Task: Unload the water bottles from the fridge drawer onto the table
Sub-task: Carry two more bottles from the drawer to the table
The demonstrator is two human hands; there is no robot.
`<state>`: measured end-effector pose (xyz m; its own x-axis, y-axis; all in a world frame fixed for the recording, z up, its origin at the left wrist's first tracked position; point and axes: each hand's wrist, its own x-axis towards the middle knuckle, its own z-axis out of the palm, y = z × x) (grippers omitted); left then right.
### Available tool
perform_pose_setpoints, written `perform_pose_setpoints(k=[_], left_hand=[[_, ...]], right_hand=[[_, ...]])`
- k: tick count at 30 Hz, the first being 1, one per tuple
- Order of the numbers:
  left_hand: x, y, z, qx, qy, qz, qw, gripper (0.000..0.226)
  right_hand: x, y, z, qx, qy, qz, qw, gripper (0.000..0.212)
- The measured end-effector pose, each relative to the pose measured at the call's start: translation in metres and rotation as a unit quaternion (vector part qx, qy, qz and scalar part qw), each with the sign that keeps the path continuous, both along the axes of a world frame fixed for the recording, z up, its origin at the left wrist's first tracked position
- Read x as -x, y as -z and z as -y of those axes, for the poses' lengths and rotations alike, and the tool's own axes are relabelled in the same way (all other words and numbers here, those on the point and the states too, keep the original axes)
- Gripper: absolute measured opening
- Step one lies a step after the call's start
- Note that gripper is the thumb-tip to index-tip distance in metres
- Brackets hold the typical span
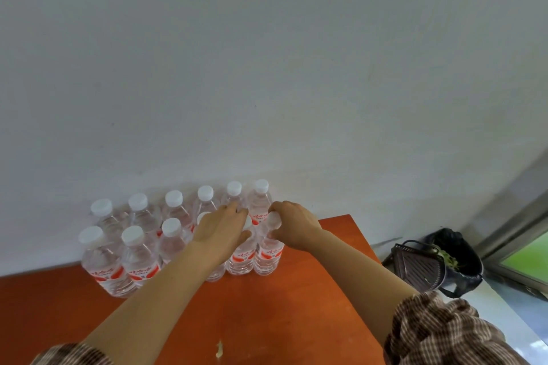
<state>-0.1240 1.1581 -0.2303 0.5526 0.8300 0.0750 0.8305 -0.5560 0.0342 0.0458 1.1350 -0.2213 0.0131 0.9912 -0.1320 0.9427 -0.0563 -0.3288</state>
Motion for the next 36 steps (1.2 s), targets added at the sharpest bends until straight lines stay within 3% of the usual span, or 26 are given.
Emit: perform_pose_setpoints(k=[10, 19, 26, 31, 36], left_hand=[[-0.009, 0.0, 0.011, -0.023, -0.009, 0.008, 1.0, 0.056], [-0.1, 0.001, 0.072, -0.007, 0.083, 0.07, 0.994, 0.043], [-0.204, 0.001, 0.18, 0.061, 0.145, 0.021, 0.987, 0.047], [-0.284, -0.002, 0.306, 0.106, 0.226, 0.012, 0.968, 0.046], [-0.346, -0.007, 0.463, 0.093, 0.311, 0.006, 0.946, 0.046]], right_hand=[[-0.009, 0.001, 0.035, -0.012, 0.04, -0.037, 0.998, 0.06], [-0.085, -0.002, 0.137, -0.037, 0.148, -0.005, 0.988, 0.06], [-0.161, 0.002, 0.287, -0.029, 0.275, 0.029, 0.961, 0.052], [-0.213, 0.0, 0.445, -0.037, 0.387, 0.044, 0.92, 0.054], [-0.25, -0.006, 0.62, -0.036, 0.47, 0.044, 0.881, 0.058]])
